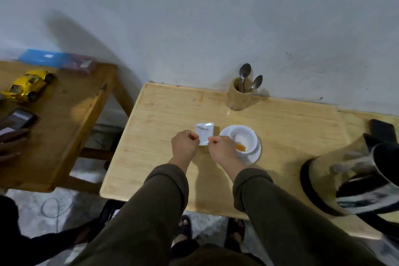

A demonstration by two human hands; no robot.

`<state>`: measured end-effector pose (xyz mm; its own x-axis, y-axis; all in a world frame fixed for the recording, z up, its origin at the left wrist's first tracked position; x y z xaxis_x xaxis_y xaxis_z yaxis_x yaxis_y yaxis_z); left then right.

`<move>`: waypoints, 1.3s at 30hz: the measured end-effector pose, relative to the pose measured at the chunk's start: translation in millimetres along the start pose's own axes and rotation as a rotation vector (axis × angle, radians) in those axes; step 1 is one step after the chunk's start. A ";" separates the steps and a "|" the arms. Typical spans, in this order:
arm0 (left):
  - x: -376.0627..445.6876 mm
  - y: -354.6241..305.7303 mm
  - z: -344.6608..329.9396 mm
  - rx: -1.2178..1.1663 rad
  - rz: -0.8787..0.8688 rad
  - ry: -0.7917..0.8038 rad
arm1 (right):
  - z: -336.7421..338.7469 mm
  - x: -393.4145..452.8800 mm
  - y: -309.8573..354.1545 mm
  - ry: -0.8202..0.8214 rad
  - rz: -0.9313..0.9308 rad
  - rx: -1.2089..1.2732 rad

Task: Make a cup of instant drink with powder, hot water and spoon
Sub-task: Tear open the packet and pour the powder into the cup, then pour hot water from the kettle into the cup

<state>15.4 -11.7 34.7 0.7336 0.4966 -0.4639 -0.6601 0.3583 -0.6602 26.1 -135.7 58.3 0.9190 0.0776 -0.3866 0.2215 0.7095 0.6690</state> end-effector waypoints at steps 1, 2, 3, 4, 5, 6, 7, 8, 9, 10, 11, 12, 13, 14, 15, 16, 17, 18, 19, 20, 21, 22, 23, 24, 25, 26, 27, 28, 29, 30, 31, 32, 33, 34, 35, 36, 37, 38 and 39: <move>2.7 6.6 -1.0 0.032 -0.001 0.011 | -8.0 -1.7 -1.6 0.012 -0.028 -0.011; 5.2 11.6 -2.1 0.054 -0.004 0.021 | -14.0 -3.8 -2.3 0.018 -0.043 -0.025; 7.8 15.3 -3.8 0.075 -0.007 0.034 | -19.1 -4.8 -2.1 0.026 -0.045 -0.049; 10.2 17.8 -5.8 0.095 -0.012 0.044 | -23.2 -5.7 -1.6 0.038 -0.040 -0.085; 12.2 19.6 -8.2 0.112 -0.014 0.056 | -25.8 -6.4 -1.4 0.045 -0.036 -0.122; 13.6 20.3 -10.5 0.124 -0.020 0.067 | -27.2 -7.5 -0.7 0.048 -0.033 -0.148; 15.1 20.9 -13.1 0.133 -0.026 0.078 | -28.7 -7.8 -0.3 0.052 -0.025 -0.166; 16.6 21.3 -15.3 0.136 -0.036 0.086 | -30.8 -6.8 -1.3 0.064 -0.023 -0.186; 18.1 21.8 -17.3 0.138 -0.043 0.096 | -32.9 -5.7 -2.8 0.075 -0.024 -0.205; 19.8 22.3 -18.9 0.144 -0.054 0.103 | -34.7 -4.8 -3.7 0.081 -0.033 -0.216; 21.7 23.0 -20.6 0.156 -0.066 0.109 | -36.4 -4.0 -4.6 0.085 -0.038 -0.224; 23.3 23.5 -22.3 0.172 -0.080 0.115 | -37.3 -4.4 -4.3 0.094 -0.045 -0.233; 24.6 23.8 -23.8 0.189 -0.094 0.119 | -38.7 -4.9 -4.3 0.108 -0.050 -0.248; 25.4 24.0 -24.7 0.202 -0.107 0.122 | -39.5 -6.3 -3.8 0.125 -0.063 -0.265; 25.7 24.2 -25.4 0.214 -0.117 0.126 | -40.6 -6.7 -4.6 0.132 -0.070 -0.277; 25.6 24.5 -25.6 0.224 -0.127 0.130 | -41.8 -6.8 -5.8 0.130 -0.082 -0.285; 25.9 25.5 -25.9 0.233 -0.134 0.135 | -42.4 -7.0 -6.5 0.120 -0.093 -0.286; 25.7 26.5 -25.7 0.240 -0.141 0.142 | -43.0 -7.4 -7.2 0.103 -0.112 -0.282; 25.6 27.7 -25.6 0.246 -0.144 0.149 | -43.3 -7.8 -7.0 0.087 -0.124 -0.269; 25.4 28.6 -25.2 0.253 -0.147 0.154 | -43.1 -9.1 -5.8 0.079 -0.136 -0.257; 24.9 29.3 -24.6 0.259 -0.152 0.158 | -42.8 -11.1 -3.7 0.082 -0.143 -0.243; 24.2 29.6 -23.9 0.266 -0.157 0.161 | -42.4 -13.1 -1.6 0.090 -0.148 -0.224; 23.3 29.8 -23.2 0.269 -0.161 0.160 | -41.8 -15.4 0.3 0.094 -0.138 -0.215; 21.5 29.7 -21.9 0.267 -0.162 0.157 | -40.5 -18.1 2.2 0.087 -0.123 -0.203; 19.7 29.4 -21.0 0.260 -0.156 0.154 | -38.1 -21.5 4.4 0.073 -0.107 -0.187; 17.4 29.6 -19.9 0.253 -0.148 0.150 | -36.0 -23.9 5.3 0.055 -0.088 -0.171; 14.5 29.9 -18.9 0.244 -0.132 0.146 | -33.2 -26.0 6.6 0.027 -0.059 -0.147; 11.1 30.8 -18.3 0.235 -0.111 0.142 | -29.7 -28.4 8.3 0.000 -0.028 -0.124; 6.8 31.8 -18.3 0.225 -0.093 0.141 | -25.3 -30.5 9.9 -0.034 0.012 -0.104; 1.3 32.5 -18.9 0.216 -0.081 0.142 | -19.8 -33.6 11.9 -0.074 0.046 -0.083; -5.3 33.0 -20.1 0.209 -0.074 0.146 | -13.9 -36.9 13.4 -0.118 0.074 -0.054; -13.0 33.9 -22.1 0.204 -0.070 0.151 | -6.7 -40.6 15.1 -0.162 0.095 -0.020; -21.3 34.8 -24.9 0.199 -0.072 0.157 | 1.1 -44.1 16.0 -0.204 0.119 0.006; -30.0 35.7 -28.6 0.203 -0.081 0.160 | 9.6 -47.9 16.2 -0.239 0.136 0.019; -38.3 36.4 -32.8 0.213 -0.090 0.162 | 18.9 -51.7 15.3 -0.269 0.157 0.024; -46.2 36.8 -37.8 0.231 -0.098 0.163 | 28.1 -55.3 12.3 -0.295 0.178 0.024; -54.0 36.3 -43.6 0.244 -0.106 0.163 | 38.1 -59.6 7.9 -0.323 0.201 0.024; -61.6 35.7 -50.3 0.268 -0.120 0.169 | 48.9 -66.2 2.4 -0.353 0.223 0.023; -70.0 34.4 -57.9 0.292 -0.141 0.181 | 60.2 -73.2 -4.7 -0.389 0.244 0.016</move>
<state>-49.2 -79.9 10.3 0.8198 0.2877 -0.4951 -0.5499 0.6367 -0.5406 -22.6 -186.8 121.7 0.9984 -0.0304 0.0484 -0.0139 0.6920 0.7218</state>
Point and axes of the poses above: each hand's wrist, its own x-axis towards the middle knuckle, its own z-axis out of the back of the hand, y = z × x, the point moved 4 cm from there along x, towards the middle knuckle, and after that the axes turned 5 degrees about z, right-handed, at the moved point
